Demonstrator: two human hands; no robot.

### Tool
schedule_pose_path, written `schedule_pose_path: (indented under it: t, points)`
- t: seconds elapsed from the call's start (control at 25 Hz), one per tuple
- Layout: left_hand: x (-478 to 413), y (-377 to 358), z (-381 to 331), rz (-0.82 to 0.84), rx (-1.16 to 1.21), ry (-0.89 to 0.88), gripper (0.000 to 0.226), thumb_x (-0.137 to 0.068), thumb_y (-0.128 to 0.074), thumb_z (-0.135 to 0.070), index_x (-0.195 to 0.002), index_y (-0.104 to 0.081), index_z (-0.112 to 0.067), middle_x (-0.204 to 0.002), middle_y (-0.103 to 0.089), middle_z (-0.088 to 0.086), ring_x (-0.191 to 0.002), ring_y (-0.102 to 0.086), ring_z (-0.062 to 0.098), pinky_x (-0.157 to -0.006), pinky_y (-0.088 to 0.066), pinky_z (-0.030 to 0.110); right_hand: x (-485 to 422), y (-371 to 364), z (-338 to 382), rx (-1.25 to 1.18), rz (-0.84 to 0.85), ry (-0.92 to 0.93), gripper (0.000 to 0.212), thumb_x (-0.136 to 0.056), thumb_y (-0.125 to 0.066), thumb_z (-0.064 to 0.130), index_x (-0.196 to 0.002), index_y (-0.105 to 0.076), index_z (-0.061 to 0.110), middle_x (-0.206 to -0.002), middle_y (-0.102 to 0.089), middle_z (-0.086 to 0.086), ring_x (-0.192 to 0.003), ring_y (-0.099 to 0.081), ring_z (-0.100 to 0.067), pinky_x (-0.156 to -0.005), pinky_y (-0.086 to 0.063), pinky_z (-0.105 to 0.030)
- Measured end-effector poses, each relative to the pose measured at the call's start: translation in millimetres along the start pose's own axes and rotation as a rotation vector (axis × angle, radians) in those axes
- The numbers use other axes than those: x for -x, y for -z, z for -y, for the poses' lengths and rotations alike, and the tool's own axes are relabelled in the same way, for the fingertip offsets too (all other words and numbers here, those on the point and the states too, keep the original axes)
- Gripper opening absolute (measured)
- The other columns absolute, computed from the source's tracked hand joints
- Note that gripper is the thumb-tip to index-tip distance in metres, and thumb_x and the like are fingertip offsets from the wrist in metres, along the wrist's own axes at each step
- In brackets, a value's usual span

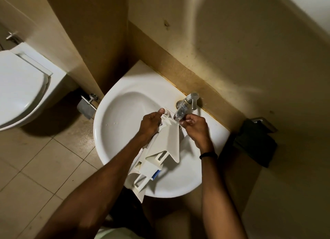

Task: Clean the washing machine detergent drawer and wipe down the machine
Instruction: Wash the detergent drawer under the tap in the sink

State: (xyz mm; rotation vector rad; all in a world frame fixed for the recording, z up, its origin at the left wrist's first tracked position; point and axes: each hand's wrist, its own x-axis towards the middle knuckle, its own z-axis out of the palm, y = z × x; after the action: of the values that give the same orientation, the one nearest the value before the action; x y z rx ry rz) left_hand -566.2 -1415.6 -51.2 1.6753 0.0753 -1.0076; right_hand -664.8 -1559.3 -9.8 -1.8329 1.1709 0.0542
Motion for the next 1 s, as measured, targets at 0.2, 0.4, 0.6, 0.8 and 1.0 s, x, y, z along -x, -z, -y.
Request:
schedule_pose_path:
  t: [0.2,0.4,0.6,0.8,1.0]
  points:
    - [6.4,-1.1,0.5,-0.007,-0.007,-0.009,0.064,-0.100,-0.058,-0.057,-0.044,-0.048,-0.028,-0.048,-0.045,-0.011,-0.041,-0.038,0.006,-0.057,-0.034,0.028,-0.4,-6.7,4.1,0.055,-0.013,0.026,0.021,-0.077,-0.082,0.031,-0.087,-0.076,0.015,-0.086,-0.079,0.001,-0.079,-0.070,-0.014,-0.082,-0.056,-0.038]
    - [10.0,3.7,-3.2,0.002,-0.067,-0.085,0.059,-0.101,-0.055,-0.057,-0.052,-0.050,-0.026,-0.049,-0.050,-0.011,-0.047,-0.044,0.007,-0.064,-0.040,0.031,1.7,-6.0,5.3,0.016,0.024,0.042,0.038,-0.069,-0.083,0.050,-0.087,-0.076,0.017,-0.084,-0.078,0.002,-0.079,-0.071,-0.015,-0.077,-0.055,-0.035]
    - [7.5,12.1,-2.3,-0.100,0.091,-0.011,0.055,-0.100,-0.059,-0.053,-0.058,-0.043,-0.021,-0.051,-0.044,-0.008,-0.048,-0.038,0.010,-0.058,-0.035,0.029,5.3,-0.7,2.9,-0.400,0.092,-0.066,0.010,-0.083,-0.079,0.009,-0.085,-0.074,0.017,-0.079,-0.074,-0.001,-0.073,-0.065,-0.010,-0.075,-0.057,-0.031]
    - [14.2,9.9,5.1,-0.185,0.293,0.138,0.051,-0.105,-0.048,-0.053,-0.071,-0.058,-0.017,-0.057,-0.058,-0.010,-0.056,-0.050,0.010,-0.061,-0.042,0.026,10.6,-35.9,-15.5,-0.261,-0.066,-0.045,0.023,-0.085,-0.068,0.034,-0.088,-0.071,0.011,-0.084,-0.075,-0.005,-0.076,-0.061,-0.013,-0.072,-0.053,-0.042]
    - [17.4,24.9,9.5,-0.166,0.301,0.102,0.035,-0.106,-0.052,-0.041,-0.108,-0.072,-0.012,-0.101,-0.073,0.006,-0.089,-0.066,0.023,-0.076,-0.051,0.032,20.6,-45.3,-32.8,-0.137,-0.101,0.119,0.036,-0.099,-0.054,0.041,-0.085,-0.066,0.010,-0.078,-0.068,-0.004,-0.073,-0.059,-0.014,-0.070,-0.048,-0.039]
